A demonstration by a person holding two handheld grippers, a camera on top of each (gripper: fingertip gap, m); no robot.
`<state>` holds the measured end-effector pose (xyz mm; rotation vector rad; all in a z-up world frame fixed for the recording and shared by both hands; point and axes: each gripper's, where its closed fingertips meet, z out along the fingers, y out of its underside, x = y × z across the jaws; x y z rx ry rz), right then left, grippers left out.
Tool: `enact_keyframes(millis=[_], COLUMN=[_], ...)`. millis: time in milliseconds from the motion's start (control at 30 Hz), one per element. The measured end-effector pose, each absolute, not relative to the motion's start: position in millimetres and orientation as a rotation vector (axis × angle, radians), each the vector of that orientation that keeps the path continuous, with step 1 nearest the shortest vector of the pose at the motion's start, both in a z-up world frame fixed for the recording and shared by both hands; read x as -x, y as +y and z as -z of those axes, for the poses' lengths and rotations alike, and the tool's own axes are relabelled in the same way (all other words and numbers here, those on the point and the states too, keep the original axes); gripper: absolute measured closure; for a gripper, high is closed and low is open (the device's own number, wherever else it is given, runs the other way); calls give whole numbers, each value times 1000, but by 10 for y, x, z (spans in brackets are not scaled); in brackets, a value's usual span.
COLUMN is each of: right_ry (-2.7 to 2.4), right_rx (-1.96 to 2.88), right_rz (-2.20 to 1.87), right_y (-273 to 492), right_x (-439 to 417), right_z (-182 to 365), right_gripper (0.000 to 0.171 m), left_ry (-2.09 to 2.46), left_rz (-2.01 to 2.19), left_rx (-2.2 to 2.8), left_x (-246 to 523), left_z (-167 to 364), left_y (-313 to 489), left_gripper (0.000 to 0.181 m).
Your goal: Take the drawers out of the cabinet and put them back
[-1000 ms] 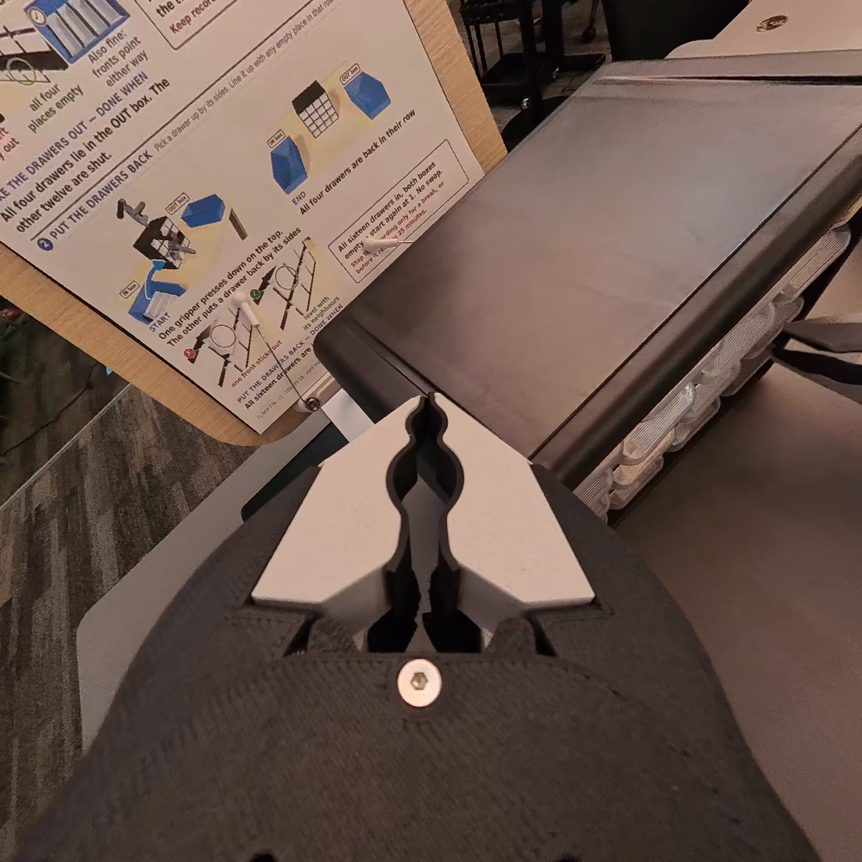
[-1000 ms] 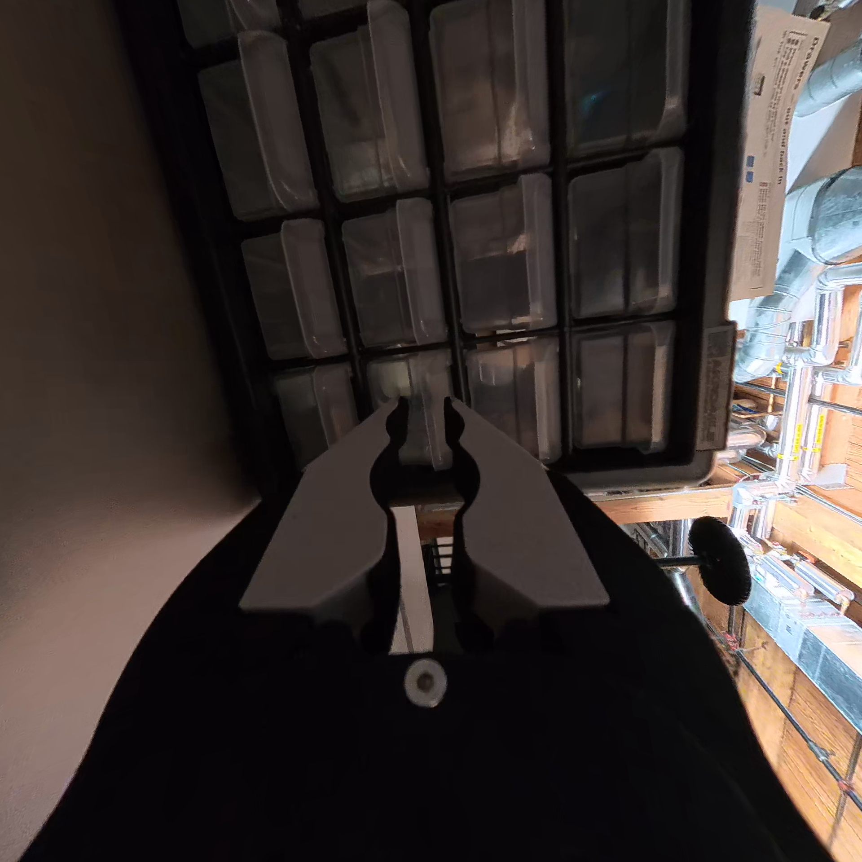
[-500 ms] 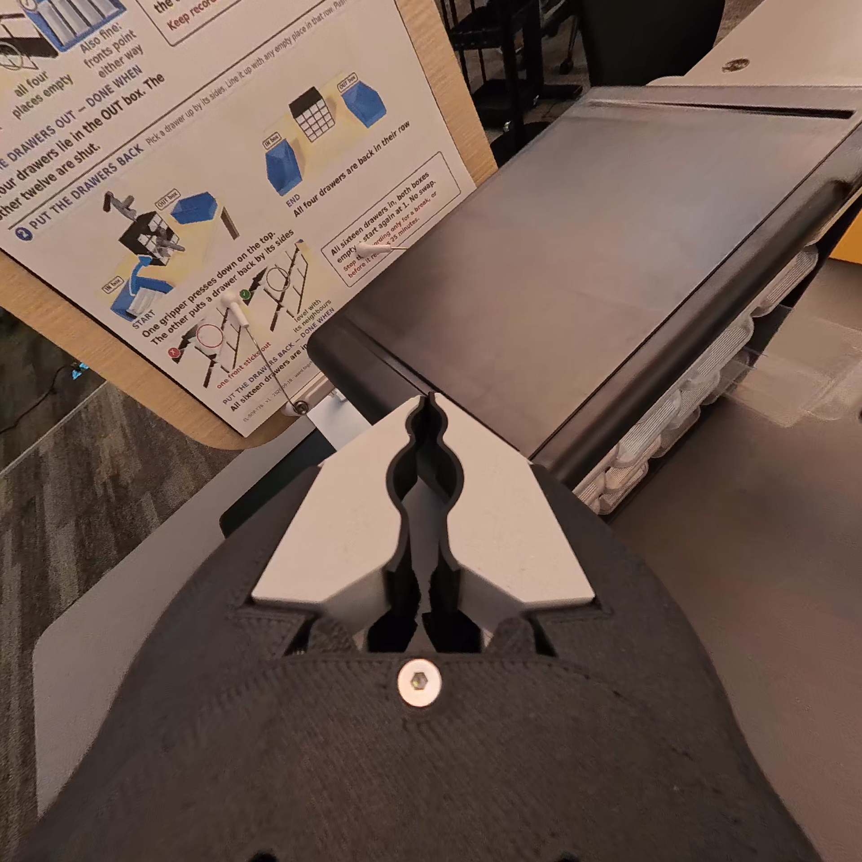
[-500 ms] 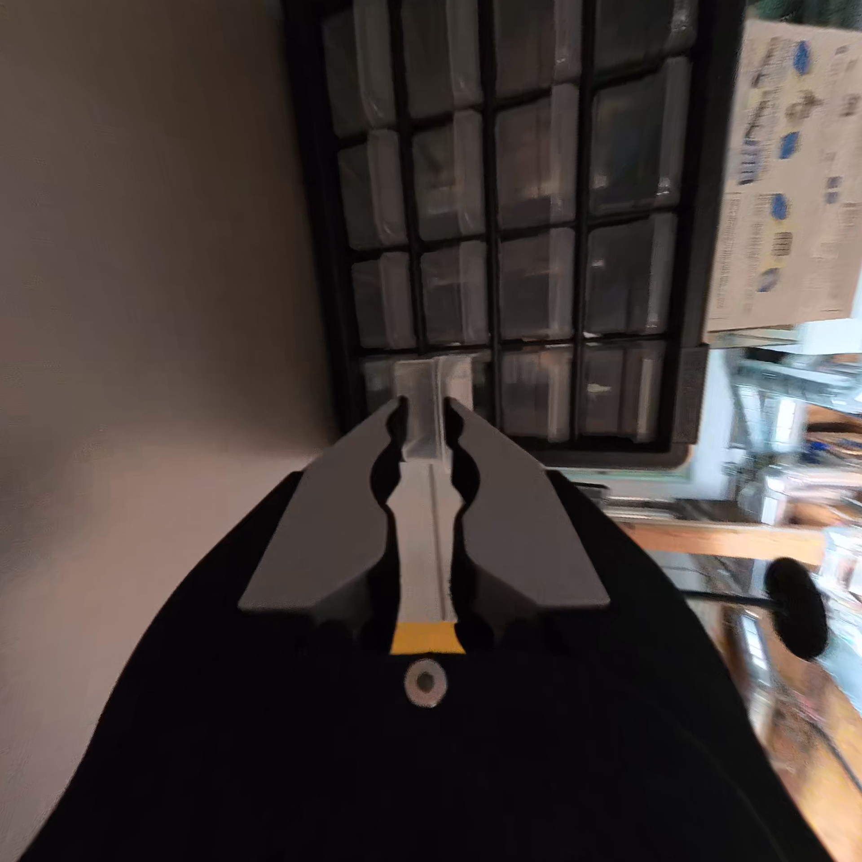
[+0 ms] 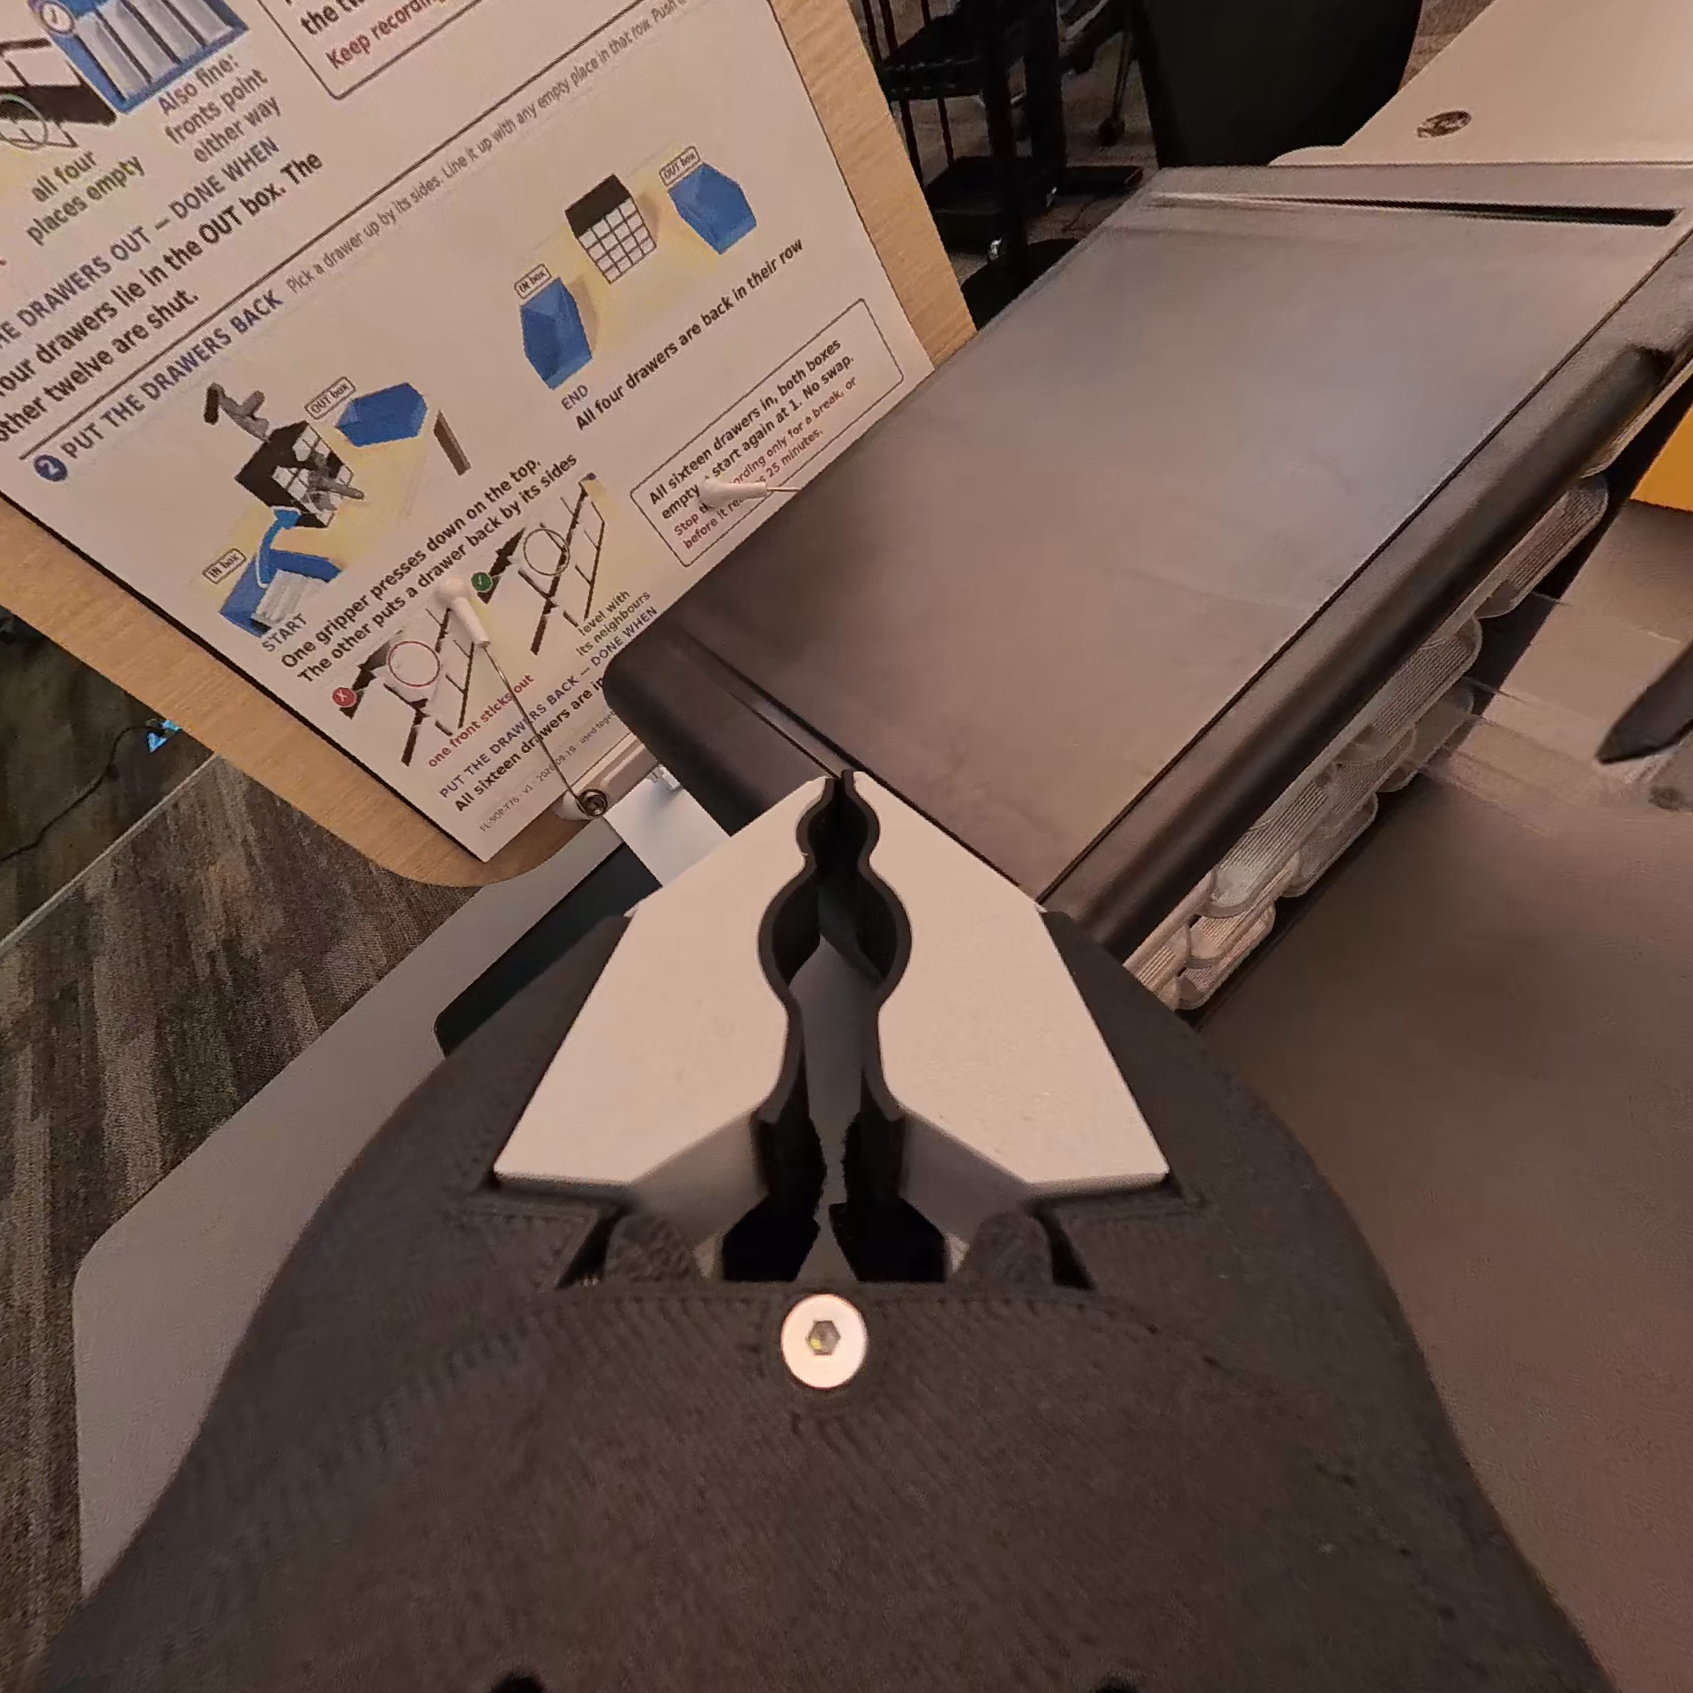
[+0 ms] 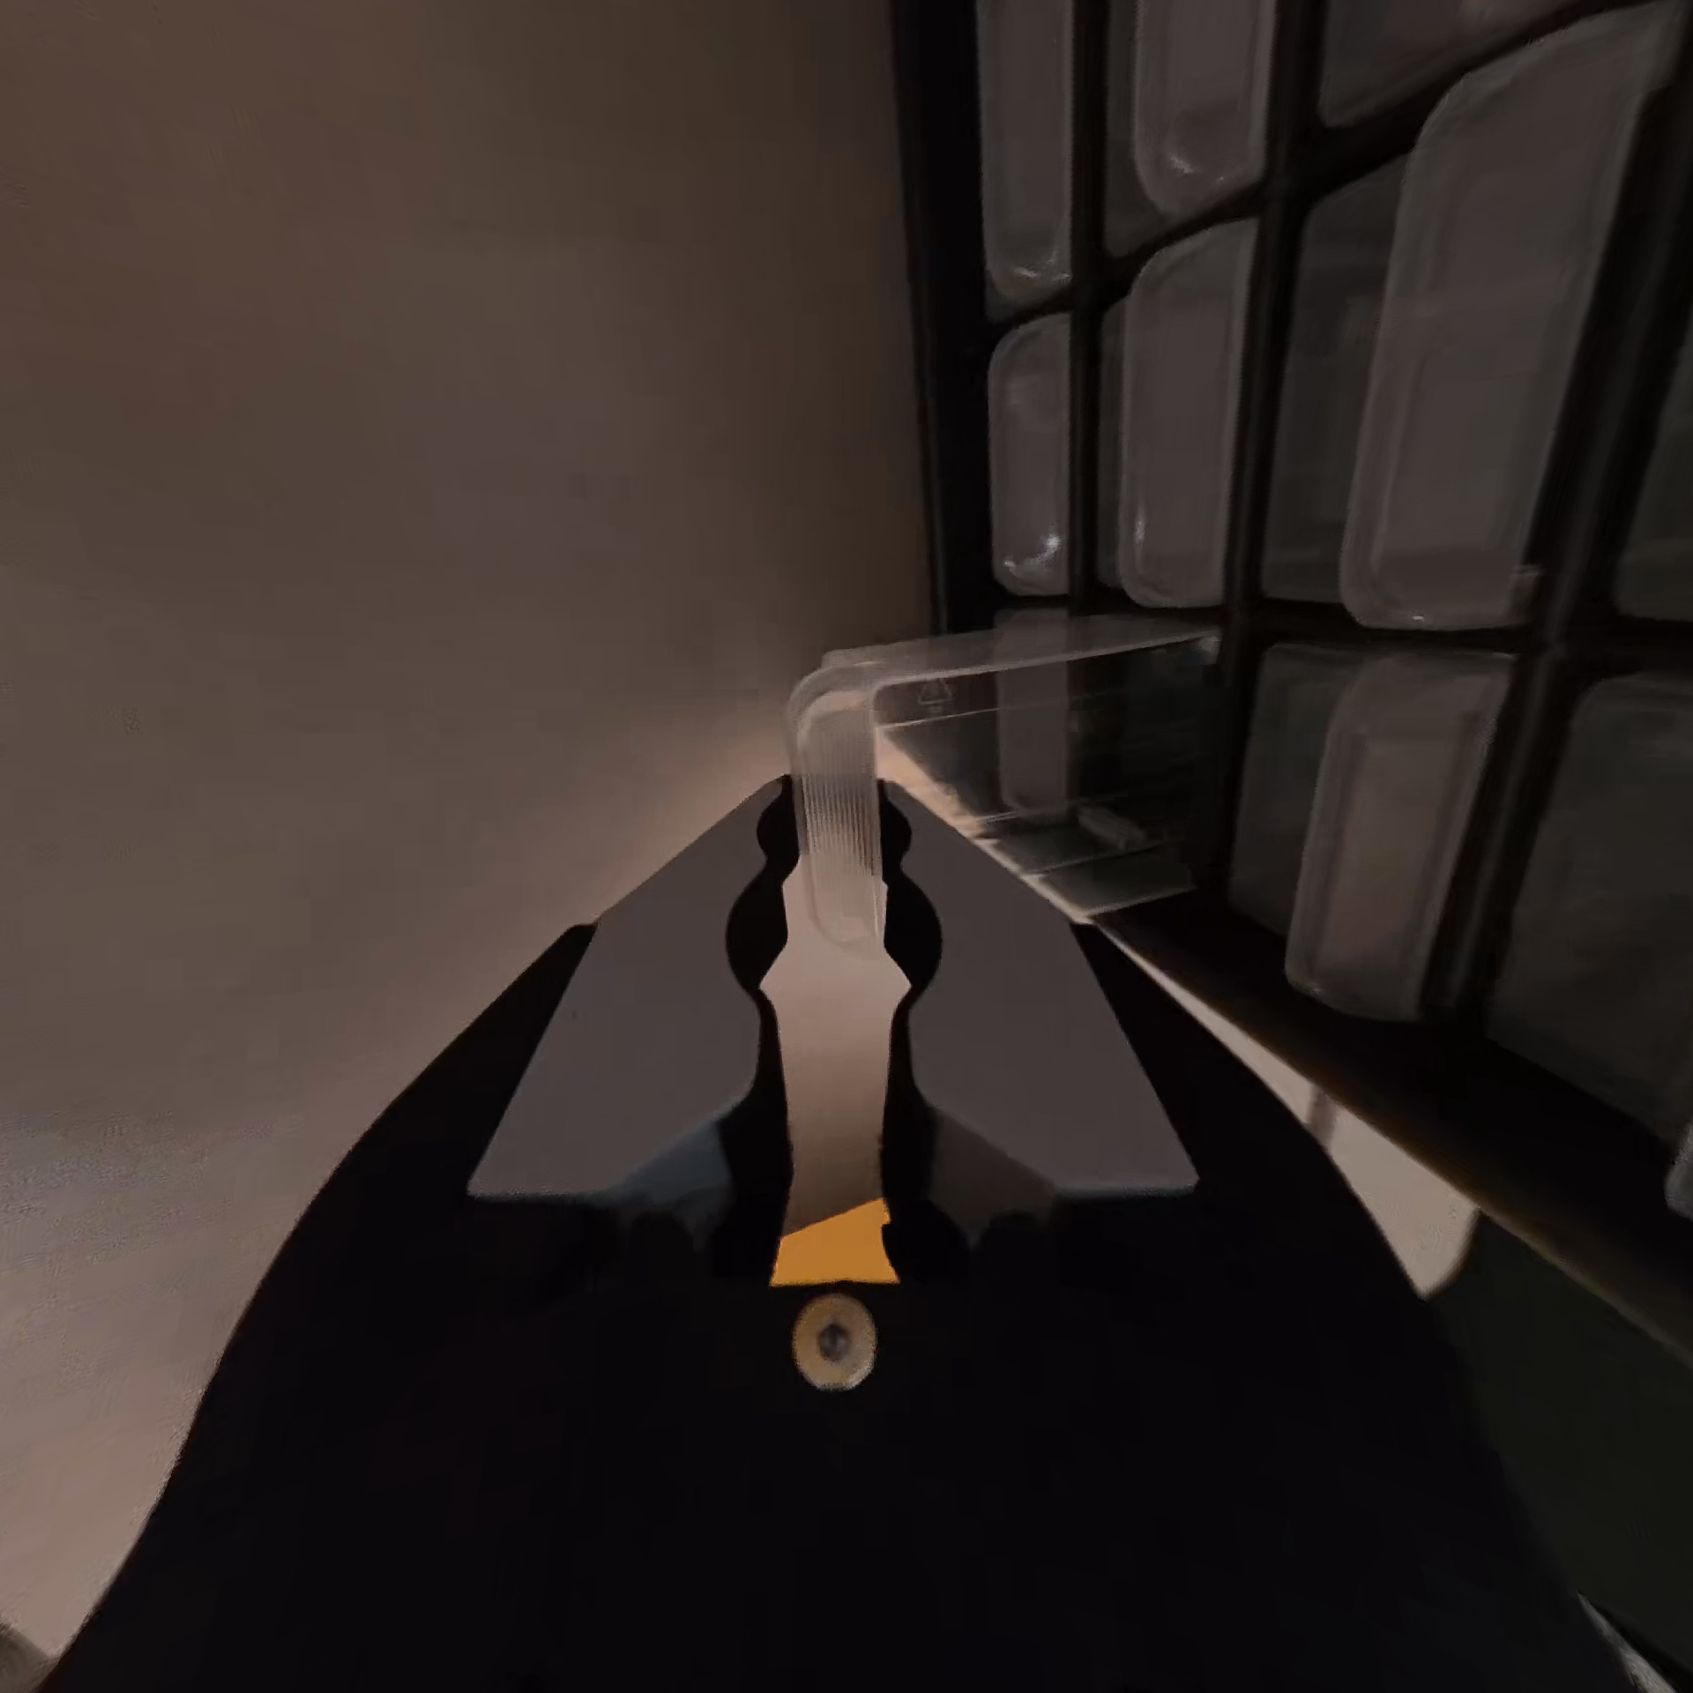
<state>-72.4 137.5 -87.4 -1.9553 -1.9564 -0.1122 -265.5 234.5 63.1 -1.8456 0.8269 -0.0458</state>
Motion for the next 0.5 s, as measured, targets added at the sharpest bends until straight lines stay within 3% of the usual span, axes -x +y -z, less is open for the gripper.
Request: enact_keyframes(millis=[400,500], right_ry=[-2110,-2043], right_rx=[2110,2157], right_rz=[-232,-314], right_y=[397,218], right_x=[705,598], right_z=[806,578], right_gripper=[159,159], left_ry=[827,826], left_rz=[33,39], left_rx=[1848,1847], left_x=[2656,2656], left_z=[-630,-630], left_y=[2348,2347], left_gripper=[181,181])
